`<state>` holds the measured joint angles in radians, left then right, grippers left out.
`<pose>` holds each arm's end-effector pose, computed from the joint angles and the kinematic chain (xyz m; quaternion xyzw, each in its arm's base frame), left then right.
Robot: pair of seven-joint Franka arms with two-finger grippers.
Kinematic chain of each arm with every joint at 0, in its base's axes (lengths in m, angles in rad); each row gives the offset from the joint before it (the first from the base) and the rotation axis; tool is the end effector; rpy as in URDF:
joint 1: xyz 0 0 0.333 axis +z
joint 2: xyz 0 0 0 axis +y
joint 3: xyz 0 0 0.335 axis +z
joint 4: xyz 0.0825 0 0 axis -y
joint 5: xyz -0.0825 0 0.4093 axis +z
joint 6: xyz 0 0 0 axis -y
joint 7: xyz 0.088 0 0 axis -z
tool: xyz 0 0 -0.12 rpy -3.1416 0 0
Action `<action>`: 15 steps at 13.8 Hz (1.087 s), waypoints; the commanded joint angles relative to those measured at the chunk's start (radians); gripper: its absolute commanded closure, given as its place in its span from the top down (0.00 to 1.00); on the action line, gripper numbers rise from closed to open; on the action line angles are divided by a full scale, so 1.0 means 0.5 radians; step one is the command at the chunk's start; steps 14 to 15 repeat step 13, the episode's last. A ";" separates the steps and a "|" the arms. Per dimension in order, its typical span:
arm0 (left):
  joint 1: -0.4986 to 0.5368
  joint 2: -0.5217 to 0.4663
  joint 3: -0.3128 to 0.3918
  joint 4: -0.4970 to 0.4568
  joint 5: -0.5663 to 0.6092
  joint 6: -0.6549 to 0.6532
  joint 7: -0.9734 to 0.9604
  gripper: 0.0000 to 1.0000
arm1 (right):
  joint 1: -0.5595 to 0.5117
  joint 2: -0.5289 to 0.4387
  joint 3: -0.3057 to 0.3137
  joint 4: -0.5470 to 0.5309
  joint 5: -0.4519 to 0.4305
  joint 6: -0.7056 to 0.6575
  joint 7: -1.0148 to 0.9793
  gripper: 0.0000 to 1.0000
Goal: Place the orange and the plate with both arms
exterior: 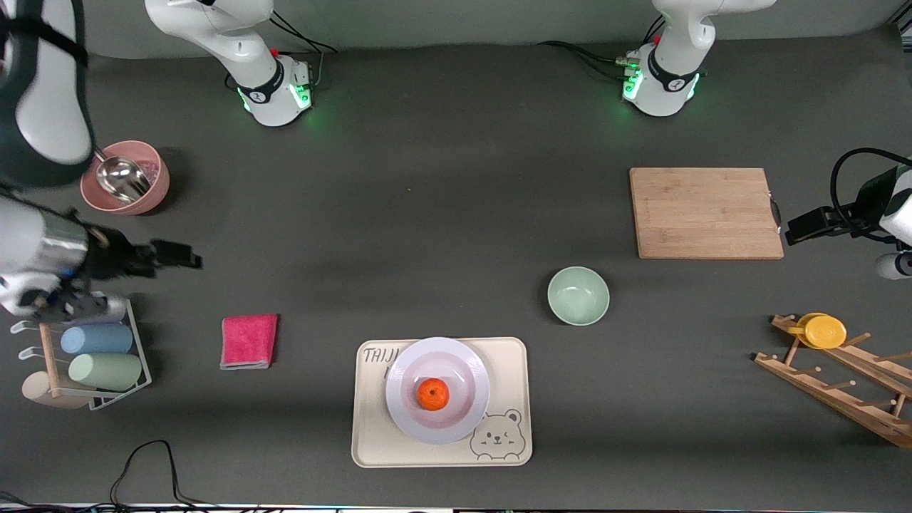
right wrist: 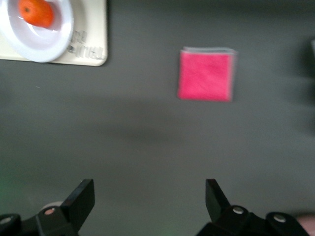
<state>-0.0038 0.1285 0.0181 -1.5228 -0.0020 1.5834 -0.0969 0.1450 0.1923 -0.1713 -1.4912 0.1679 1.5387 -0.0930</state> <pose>0.6190 0.0080 0.5783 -0.9979 -0.0556 0.0339 0.0016 0.6308 0.0131 0.5532 -0.9947 -0.0303 0.0666 0.0716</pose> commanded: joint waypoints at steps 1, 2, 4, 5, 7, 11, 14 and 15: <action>-0.011 -0.030 0.010 -0.019 -0.005 0.009 0.013 1.00 | -0.057 -0.338 0.023 -0.294 -0.161 0.024 0.085 1.00; -0.011 -0.030 0.010 -0.019 -0.005 0.012 0.013 1.00 | -0.072 -0.369 0.024 -0.297 -0.209 0.018 0.100 1.00; -0.011 -0.030 0.010 -0.022 -0.005 0.033 0.013 1.00 | -0.100 -0.409 0.030 -0.291 -0.292 -0.006 0.103 1.00; -0.011 -0.030 0.010 -0.022 -0.005 0.039 0.013 1.00 | -0.100 -0.421 0.030 -0.288 -0.317 -0.006 0.103 1.00; -0.008 -0.030 0.013 -0.022 -0.008 0.042 0.016 1.00 | -0.100 -0.424 0.054 -0.273 -0.375 -0.003 0.118 1.00; -0.005 -0.030 0.013 -0.019 -0.005 0.042 0.013 1.00 | -0.106 -0.418 0.097 -0.254 -0.416 -0.003 0.131 1.00; -0.008 -0.030 0.016 -0.019 -0.002 0.042 0.013 1.00 | -0.106 -0.415 0.091 -0.254 -0.416 -0.006 0.131 1.00; -0.008 -0.030 0.016 -0.019 -0.002 0.042 0.013 1.00 | -0.106 -0.415 0.091 -0.254 -0.416 -0.006 0.131 1.00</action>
